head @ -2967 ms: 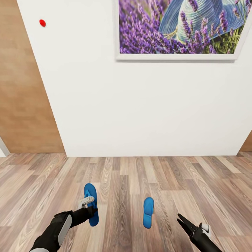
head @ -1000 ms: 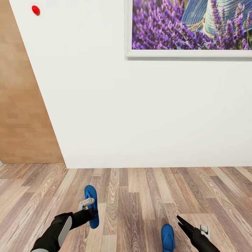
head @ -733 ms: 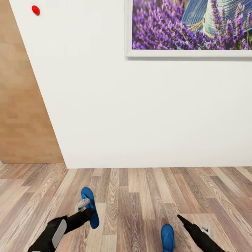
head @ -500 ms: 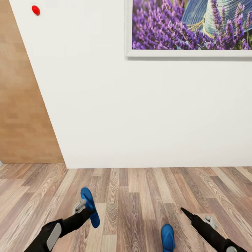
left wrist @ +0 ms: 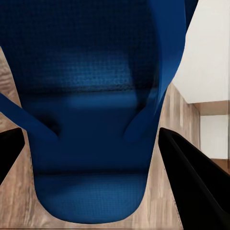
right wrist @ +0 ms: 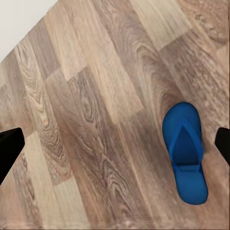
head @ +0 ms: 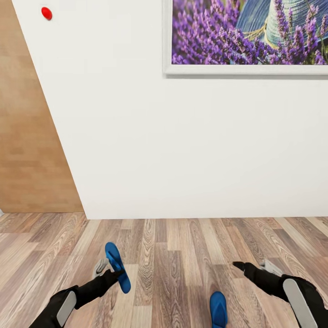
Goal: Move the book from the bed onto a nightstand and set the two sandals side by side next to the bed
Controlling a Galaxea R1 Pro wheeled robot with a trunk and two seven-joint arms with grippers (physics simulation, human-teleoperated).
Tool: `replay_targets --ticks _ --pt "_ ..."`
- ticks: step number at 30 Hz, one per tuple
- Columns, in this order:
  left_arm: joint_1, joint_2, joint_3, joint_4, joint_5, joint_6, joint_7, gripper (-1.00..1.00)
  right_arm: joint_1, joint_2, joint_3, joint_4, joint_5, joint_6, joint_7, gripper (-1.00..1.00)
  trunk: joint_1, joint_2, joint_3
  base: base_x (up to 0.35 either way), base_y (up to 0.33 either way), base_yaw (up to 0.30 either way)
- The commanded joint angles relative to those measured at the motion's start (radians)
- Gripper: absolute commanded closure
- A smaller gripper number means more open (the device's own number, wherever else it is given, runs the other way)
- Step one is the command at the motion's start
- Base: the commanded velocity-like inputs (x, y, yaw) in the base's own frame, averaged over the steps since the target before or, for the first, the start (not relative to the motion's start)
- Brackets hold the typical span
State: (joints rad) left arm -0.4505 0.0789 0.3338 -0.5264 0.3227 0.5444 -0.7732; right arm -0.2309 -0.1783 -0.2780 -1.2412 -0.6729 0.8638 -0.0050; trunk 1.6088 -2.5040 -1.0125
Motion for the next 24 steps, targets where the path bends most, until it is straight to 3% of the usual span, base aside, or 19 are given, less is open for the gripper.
replay_targets --ticks 1,3,8,12,15,17,22,24 --pt "-0.001 -0.001 0.003 0.0 0.004 0.012 -0.003 1.0 -0.016 0.0 0.008 -0.001 0.0 0.033 -0.03 -1.0 0.0 0.0 -0.001 0.0 0.0 0.0" --pt "-0.001 -0.001 0.004 -0.001 0.006 0.024 -0.003 1.0 -0.058 0.005 0.028 0.005 -0.001 0.093 -0.107 -1.0 0.0 0.0 -0.001 0.0 0.0 0.0" --pt "-0.001 -0.001 0.013 -0.002 0.008 0.045 -0.004 1.0 -0.128 0.026 0.066 0.022 -0.002 0.146 -0.209 -1.0 0.0 0.0 -0.001 0.0 0.0 0.0" --pt "-0.001 0.0 0.027 -0.003 0.008 0.061 -0.004 1.0 -0.201 0.056 0.139 0.068 -0.002 0.169 -0.3 -1.0 0.0 0.0 -0.001 0.0 0.0 0.0" --pt "-0.001 0.001 0.037 -0.003 0.009 0.065 -0.004 1.0 -0.241 0.073 0.181 0.123 -0.005 0.175 -0.336 -1.0 0.0 0.0 -0.001 0.0 0.0 0.0" --pt "-0.001 0.002 0.042 -0.004 0.009 0.069 -0.005 1.0 -0.273 0.091 0.215 0.213 -0.005 0.177 -0.357 -1.0 0.0 0.0 -0.001 0.0 0.0 0.0" --pt "-0.001 0.003 0.047 -0.004 0.009 0.073 -0.006 1.0 -0.327 0.121 0.258 0.392 -0.002 0.176 -0.374 -1.0 0.0 0.0 -0.001 0.0 0.0 0.0" --pt "-0.001 0.004 0.047 -0.004 0.009 0.074 -0.006 1.0 -0.337 0.126 0.265 0.42 -0.001 0.176 -0.376 -1.0 0.0 0.0 -0.001 0.0 0.0 0.0"
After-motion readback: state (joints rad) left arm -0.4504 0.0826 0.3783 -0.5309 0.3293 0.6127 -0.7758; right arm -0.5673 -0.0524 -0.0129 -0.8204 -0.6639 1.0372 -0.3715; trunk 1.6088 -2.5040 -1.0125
